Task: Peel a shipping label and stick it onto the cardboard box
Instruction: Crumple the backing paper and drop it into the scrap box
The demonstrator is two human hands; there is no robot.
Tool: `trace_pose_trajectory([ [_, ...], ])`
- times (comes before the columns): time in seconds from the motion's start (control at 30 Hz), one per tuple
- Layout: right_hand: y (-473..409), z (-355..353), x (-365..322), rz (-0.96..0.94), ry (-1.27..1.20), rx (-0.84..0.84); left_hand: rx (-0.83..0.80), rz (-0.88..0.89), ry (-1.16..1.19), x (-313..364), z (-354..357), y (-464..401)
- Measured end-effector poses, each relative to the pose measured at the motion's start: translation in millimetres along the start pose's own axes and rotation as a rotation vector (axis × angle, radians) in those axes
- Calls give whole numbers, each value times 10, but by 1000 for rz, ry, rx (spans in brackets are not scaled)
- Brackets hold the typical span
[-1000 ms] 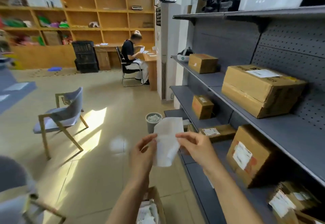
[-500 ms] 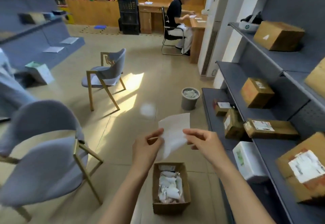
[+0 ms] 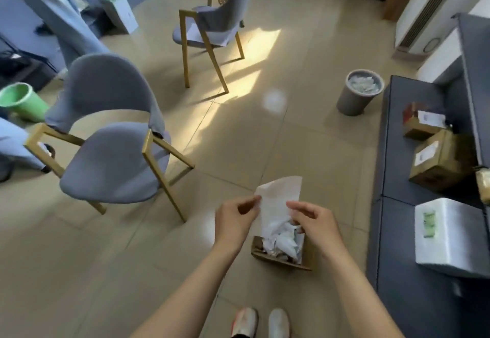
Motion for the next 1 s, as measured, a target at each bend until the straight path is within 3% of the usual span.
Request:
trace_pose_trajectory([
  [0.17,-445,-22,633,85,5,61,0,-85,-111,-513,495,-290],
  [0.53,-1282,-35,1944,299,109,142,-270,-327,-273,-1598,1494,-762],
  [0.77,-1697,41,2436,390,68,148,-457,-324,-306,-1929,1638,-964],
  [1.0,-1820,40,2474,412,62,109,-381,-221,-449,-2051,1367,-1042],
])
Point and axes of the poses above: each hand's wrist, its own y-axis away from the middle knuckle, its own z-axis out of the palm, x = y × z, the point moved 1 cm from there along -y, towards the middle knuckle, and after that the axes turned 2 degrees about -y, right-handed, at the moved point
